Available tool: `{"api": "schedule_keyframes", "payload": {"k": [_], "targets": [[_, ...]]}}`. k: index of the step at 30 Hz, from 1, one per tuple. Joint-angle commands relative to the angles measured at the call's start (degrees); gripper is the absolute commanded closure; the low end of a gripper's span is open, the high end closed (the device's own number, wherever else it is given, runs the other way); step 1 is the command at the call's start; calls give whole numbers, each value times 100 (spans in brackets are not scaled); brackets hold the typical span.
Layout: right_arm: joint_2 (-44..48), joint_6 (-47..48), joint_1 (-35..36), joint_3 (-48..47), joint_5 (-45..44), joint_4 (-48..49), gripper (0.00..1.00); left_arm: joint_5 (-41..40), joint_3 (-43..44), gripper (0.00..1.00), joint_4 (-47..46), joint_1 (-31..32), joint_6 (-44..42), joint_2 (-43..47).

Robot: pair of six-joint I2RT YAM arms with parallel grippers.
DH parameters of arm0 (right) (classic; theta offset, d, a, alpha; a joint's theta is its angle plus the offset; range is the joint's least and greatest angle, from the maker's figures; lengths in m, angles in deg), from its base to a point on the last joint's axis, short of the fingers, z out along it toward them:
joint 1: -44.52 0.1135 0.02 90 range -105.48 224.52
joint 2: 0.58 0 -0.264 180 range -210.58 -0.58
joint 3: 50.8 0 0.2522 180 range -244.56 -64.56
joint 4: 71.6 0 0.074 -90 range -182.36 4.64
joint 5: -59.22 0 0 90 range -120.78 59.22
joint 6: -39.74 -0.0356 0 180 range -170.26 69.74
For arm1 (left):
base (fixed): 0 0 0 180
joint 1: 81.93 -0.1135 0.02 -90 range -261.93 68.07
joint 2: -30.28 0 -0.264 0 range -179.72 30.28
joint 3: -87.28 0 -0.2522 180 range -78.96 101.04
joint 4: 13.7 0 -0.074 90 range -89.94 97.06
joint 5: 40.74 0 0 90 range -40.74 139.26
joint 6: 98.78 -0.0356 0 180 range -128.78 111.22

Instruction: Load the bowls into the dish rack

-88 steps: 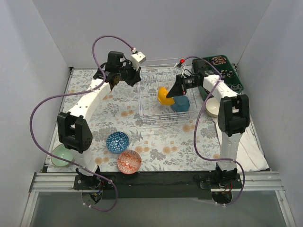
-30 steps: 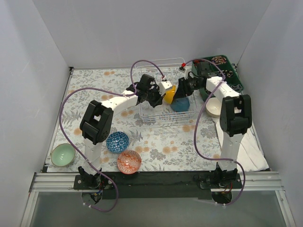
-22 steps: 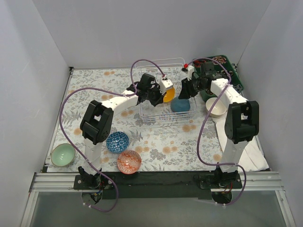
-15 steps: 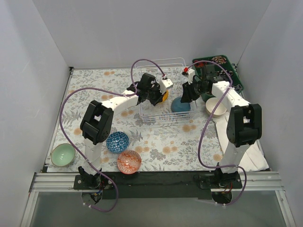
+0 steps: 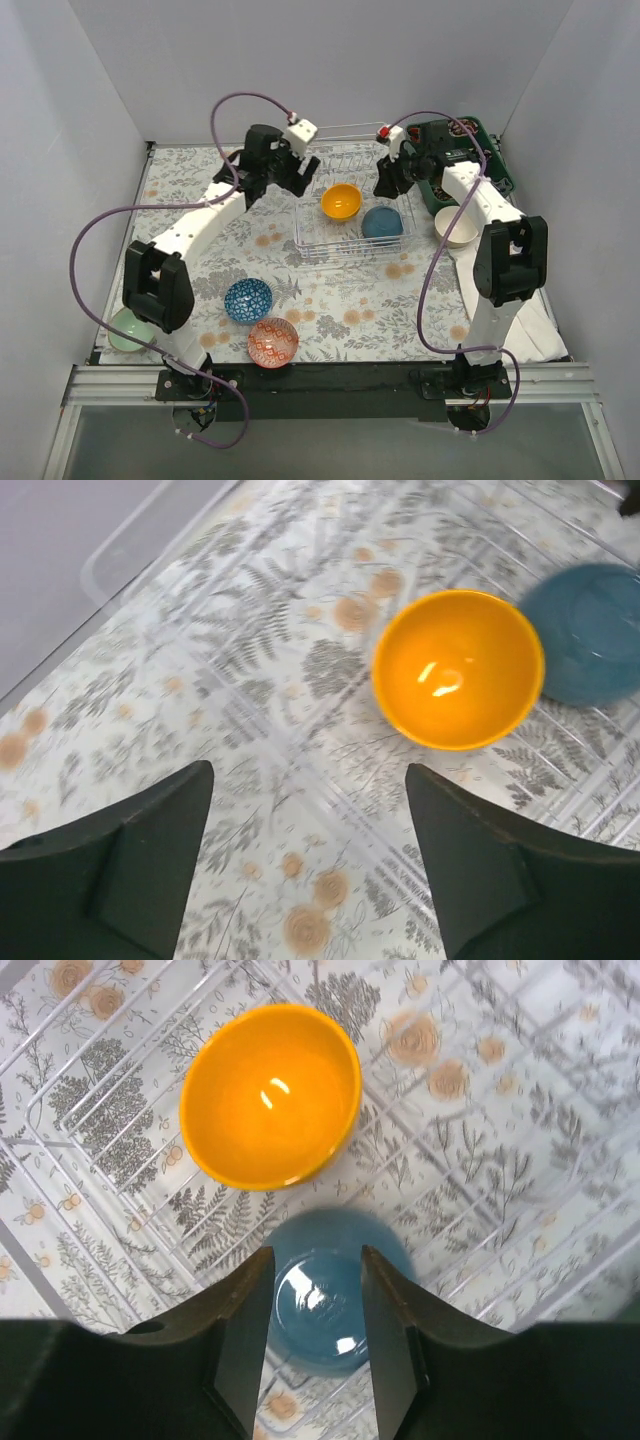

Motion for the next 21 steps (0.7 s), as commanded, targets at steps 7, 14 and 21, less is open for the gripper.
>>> {"api": "schedule_keyframes", "payload": {"k": [7, 14, 21], "targets": [[-1048, 2080, 1384, -1727, -554, -1373, 41, -537, -258, 13, 597, -853, 1031, 558], [-1233, 2284, 1790, -1666, -1081, -1524, 41, -493, -662, 13, 404, -853, 1093, 927], [-1549, 2231, 2132, -1807, -1976, -1524, 41, -405, -1111, 12, 325, -853, 1102, 1358]]}}
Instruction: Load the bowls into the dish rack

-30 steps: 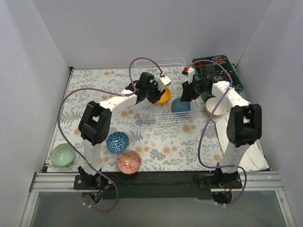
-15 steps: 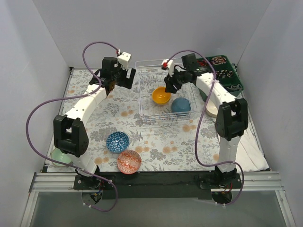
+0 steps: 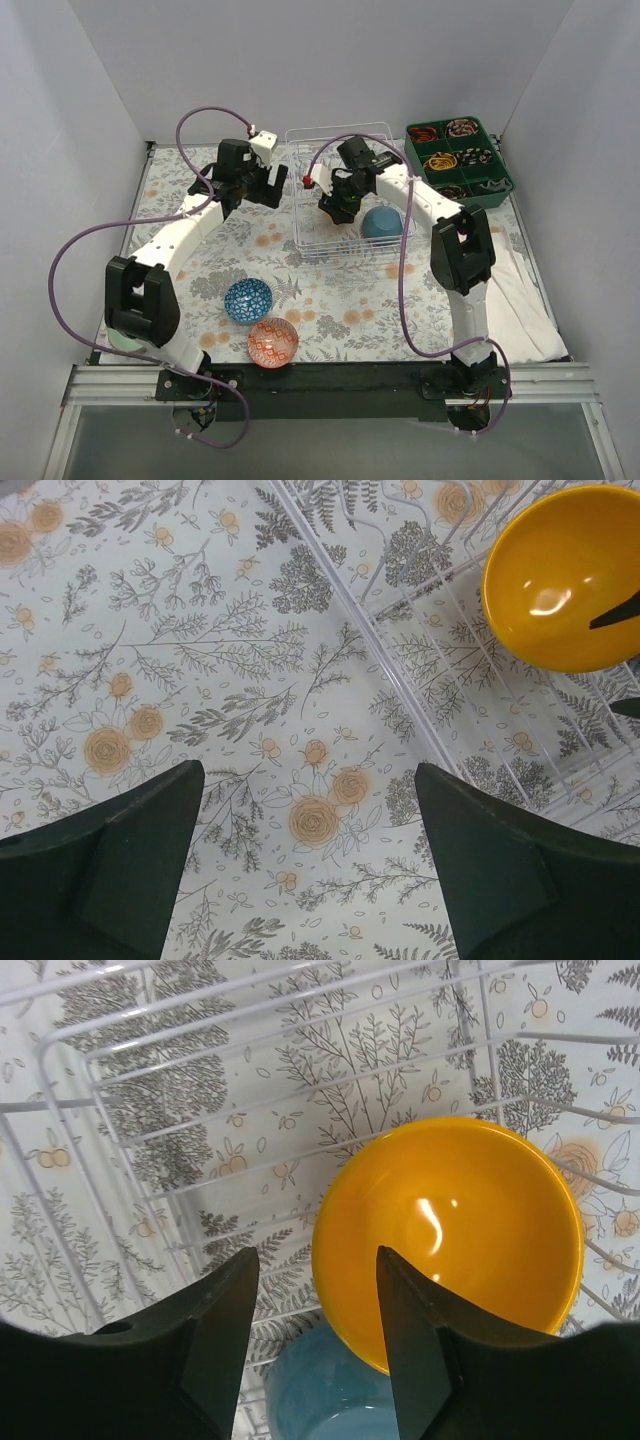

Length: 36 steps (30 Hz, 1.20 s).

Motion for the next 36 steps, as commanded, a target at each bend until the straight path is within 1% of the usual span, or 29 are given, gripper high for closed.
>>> {"api": "schedule_keyframes", "payload": {"k": [1, 6, 8, 9, 10, 12, 13, 15, 16, 18, 19, 22, 23, 24, 26, 27, 29, 30, 32, 33, 35, 36], "targets": [[-244, 109, 213, -310, -761, -75, 42, 65, -213, 12, -182, -13, 48, 642], [-464, 74, 284, -477, -1147, -57, 43, 100, -345, 12, -200, -13, 66, 747], [-543, 56, 293, -512, -1235, -57, 46, 100, -380, 12, -200, -13, 75, 774], [-570, 47, 293, -547, -1297, -57, 49, 108, -389, 12, -200, -22, 83, 783], [-579, 47, 302, -556, -1315, -66, 57, 117, -389, 12, -191, -13, 75, 791], [-518, 47, 293, -573, -1341, -66, 65, 152, -389, 12, -200, -13, 75, 809], [-482, 47, 293, -574, -1359, -75, 73, 152, -380, 12, -191, -22, 75, 792], [-307, 47, 293, -574, -1394, -83, 81, 214, -380, 12, -182, -13, 75, 765], [-228, 12, 293, -565, -1394, -84, 89, 231, -336, 12, -182, -13, 75, 756], [36, -32, 276, -538, -1333, -83, 96, 205, -292, 12, -191, -13, 101, 687], [123, -67, 258, -512, -1298, -84, 99, 179, -222, 13, -217, -13, 118, 669], [423, -470, 57, -512, -930, -75, 99, 56, -99, 14, -270, -13, 171, 511], [536, -837, -31, -529, -780, -83, 99, 47, -64, 14, -296, -13, 171, 458], [581, -1075, -128, -530, -292, -84, 99, 56, -11, 15, -305, -13, 171, 405], [712, -1401, -497, -460, 335, -66, 99, 152, 155, 17, -314, -13, 154, 221], [739, -1760, -602, -433, 877, -49, 99, 205, 217, 17, -305, -13, 128, 142], [836, -1999, -928, -302, 1504, -31, 99, 336, 358, 19, -288, -4, 136, -69], [862, -2157, -1033, -110, 2124, -5, 99, 407, 489, 19, -270, 4, 136, -148], [845, -2308, -1323, 6, 2908, 4, 99, 486, 621, 21, -183, 39, 110, -341], [828, -2404, -1420, 146, 3757, 13, 99, 504, 744, 23, -156, 57, 75, -403], [731, -2519, -1614, 243, 4386, 144, 99, 592, 824, 30, -112, 101, 22, -535], [687, -2589, -1658, 279, 4859, 180, 99, 601, 868, 35, -112, 101, -22, -570]]}}
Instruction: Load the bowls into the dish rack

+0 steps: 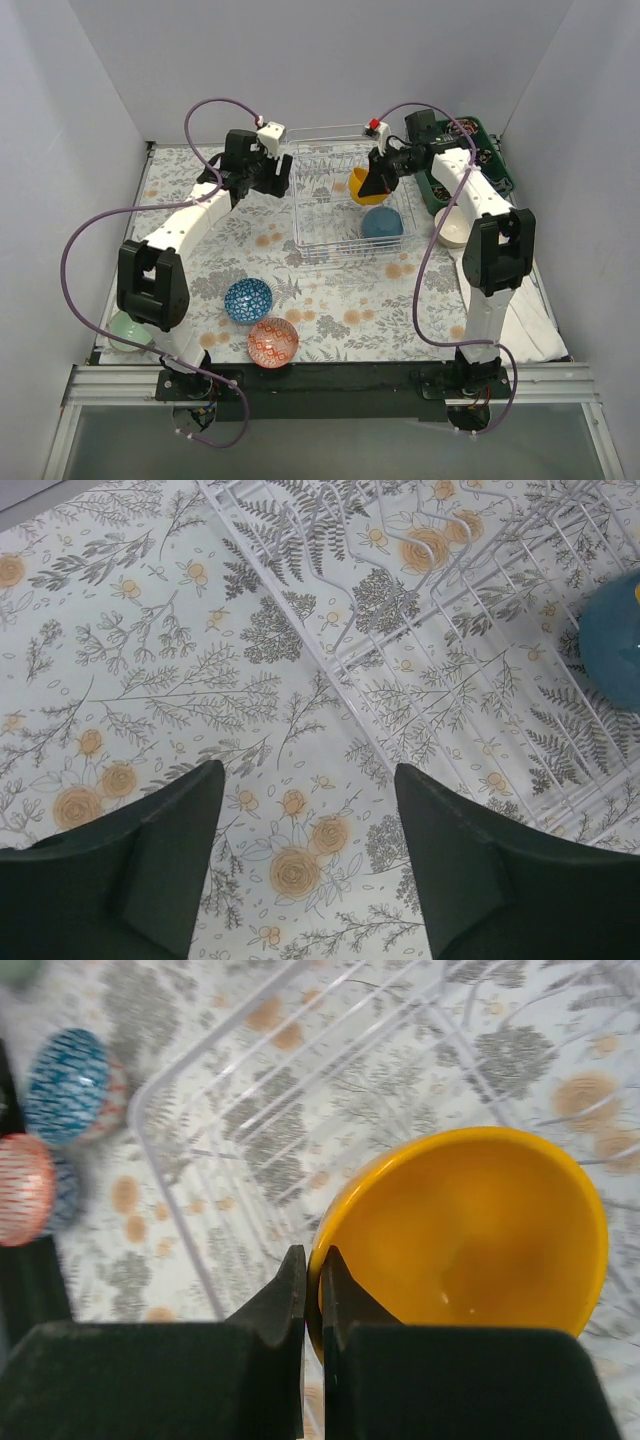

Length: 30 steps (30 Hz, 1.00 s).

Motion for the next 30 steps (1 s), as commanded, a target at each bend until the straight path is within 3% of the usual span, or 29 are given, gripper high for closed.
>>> {"api": "schedule_keyframes", "payload": {"k": [1, 4, 5, 6, 14, 21, 23, 24, 25, 26, 30], "targets": [[-67, -655, -178, 209, 2627, 276, 99, 247, 357, 40, 83, 92, -177, -99], [-295, -962, -249, 191, 3304, 417, 99, 343, 400, 72, 91, 136, -239, -195], [-374, -1016, -249, 191, 3427, 487, 99, 335, 435, 95, 118, 154, -248, -248], [-419, -1068, -266, 209, 3664, 514, 99, 300, 453, 100, 118, 189, -256, -309], [-621, -1192, -337, 1113, 4167, 585, 99, 449, 892, 100, 416, 804, -669, -775], [-604, -1023, -381, 1447, 3527, 864, 99, 352, 981, 100, 557, 998, -863, -960], [-324, -1854, -381, 1850, 3219, 2230, 99, 317, 954, 100, 583, 998, -872, -952], [-157, -2425, -407, 2575, 2783, 3133, 99, 326, 946, 100, 584, 1015, -881, -951], [184, -3710, -433, 2939, 2570, 4847, 99, 308, 937, 100, 601, 1015, -881, -960], [318, -4280, -451, 3264, 2376, 5709, 99, 308, 937, 100, 593, 1024, -881, -978], [337, -5470, -460, 3654, 1619, 6639, 99, 317, 989, 100, 610, 1041, -925, -1022]]}}
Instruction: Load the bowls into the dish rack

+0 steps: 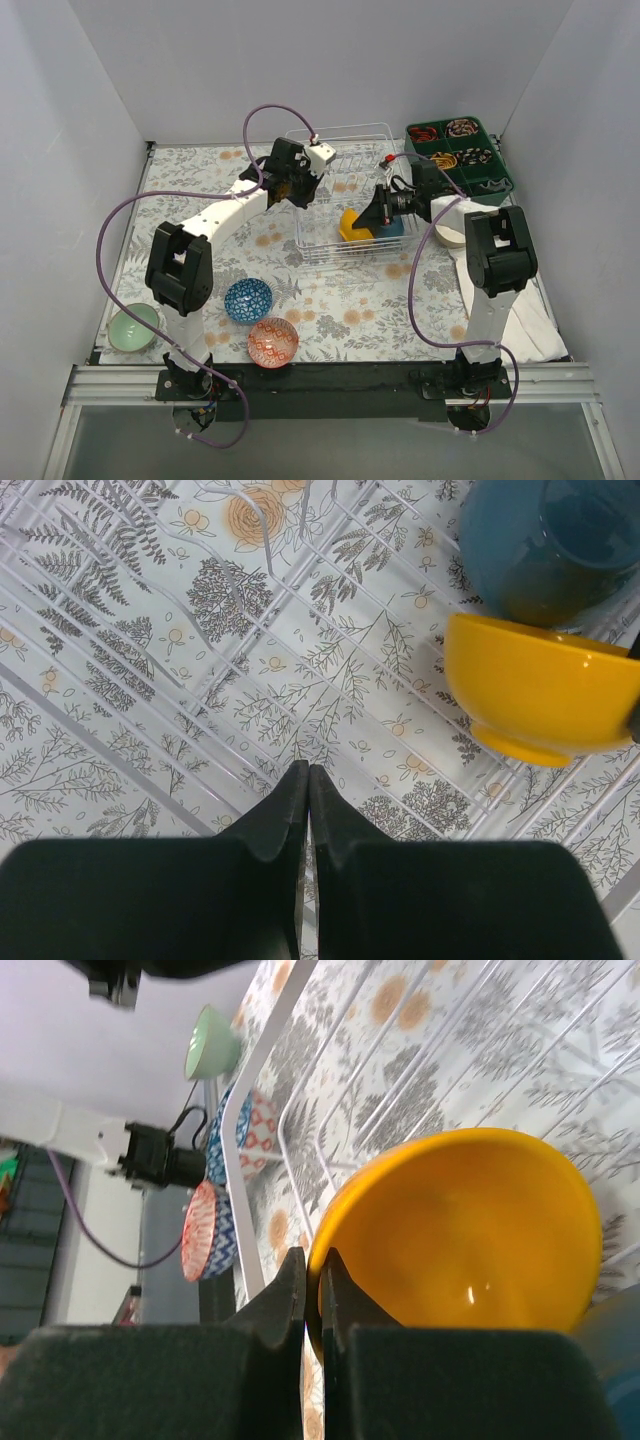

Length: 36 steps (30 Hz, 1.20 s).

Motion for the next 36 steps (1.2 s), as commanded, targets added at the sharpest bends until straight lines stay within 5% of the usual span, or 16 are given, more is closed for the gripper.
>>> {"api": "schedule_keyframes", "payload": {"k": [1, 6, 15, 29, 36], "targets": [[298, -2201, -45, 349, -974, 2654, 99, -22, 200, 100, 46, 16, -162, 27], [122, -3345, -45, 701, -1158, 3858, 99, 83, 165, 100, 55, 25, -223, -17], [78, -3566, -45, 843, -1334, 3914, 99, 804, 183, 100, 476, 69, -558, -148], [95, -3277, -54, 887, -1527, 3466, 98, 1270, 438, 100, 372, 315, -206, -719], [271, -2415, -89, 746, -2134, 2245, 90, 1332, 657, 100, 196, 394, 22, -957]]}}
